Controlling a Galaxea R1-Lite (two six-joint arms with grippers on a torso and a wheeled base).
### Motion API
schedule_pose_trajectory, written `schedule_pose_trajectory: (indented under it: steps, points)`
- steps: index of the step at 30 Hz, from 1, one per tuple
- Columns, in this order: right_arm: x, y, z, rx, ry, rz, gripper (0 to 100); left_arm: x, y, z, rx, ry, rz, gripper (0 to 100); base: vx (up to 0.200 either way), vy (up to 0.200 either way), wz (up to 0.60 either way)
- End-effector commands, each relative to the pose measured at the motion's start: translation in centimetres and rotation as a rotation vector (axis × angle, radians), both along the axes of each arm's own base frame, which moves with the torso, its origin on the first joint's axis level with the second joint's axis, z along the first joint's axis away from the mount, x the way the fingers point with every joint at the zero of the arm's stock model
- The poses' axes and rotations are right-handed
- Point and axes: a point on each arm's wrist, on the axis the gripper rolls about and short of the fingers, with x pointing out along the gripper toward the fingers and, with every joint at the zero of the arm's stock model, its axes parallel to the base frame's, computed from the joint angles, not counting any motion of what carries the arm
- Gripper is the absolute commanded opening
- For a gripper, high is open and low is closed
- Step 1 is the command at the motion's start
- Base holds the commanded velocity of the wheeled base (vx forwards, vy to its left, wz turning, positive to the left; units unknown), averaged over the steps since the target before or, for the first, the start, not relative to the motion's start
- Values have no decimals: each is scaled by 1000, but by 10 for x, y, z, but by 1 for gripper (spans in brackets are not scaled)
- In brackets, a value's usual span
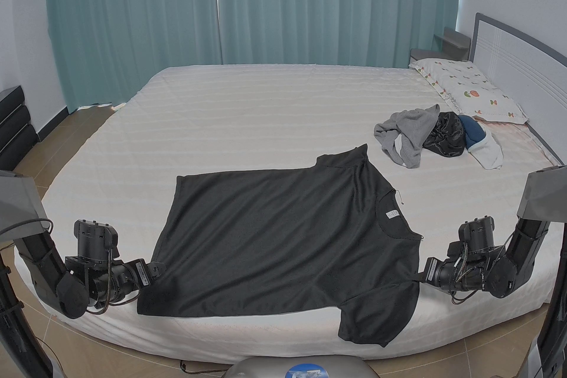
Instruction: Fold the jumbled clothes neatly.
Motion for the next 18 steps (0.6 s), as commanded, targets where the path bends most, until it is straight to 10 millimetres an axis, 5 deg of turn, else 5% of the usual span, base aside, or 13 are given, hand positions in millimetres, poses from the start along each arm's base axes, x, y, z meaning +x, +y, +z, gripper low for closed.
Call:
schedule_pose_trajectory:
  steps: [1,18]
  points:
    - [-10,-4,5,-9,7,-5,0,0,0,-1,2,5,0,100,0,0,0]
    - [-47,-15,9,-147,64,59,0,0,0,-2,3,9,1,100,0,0,0]
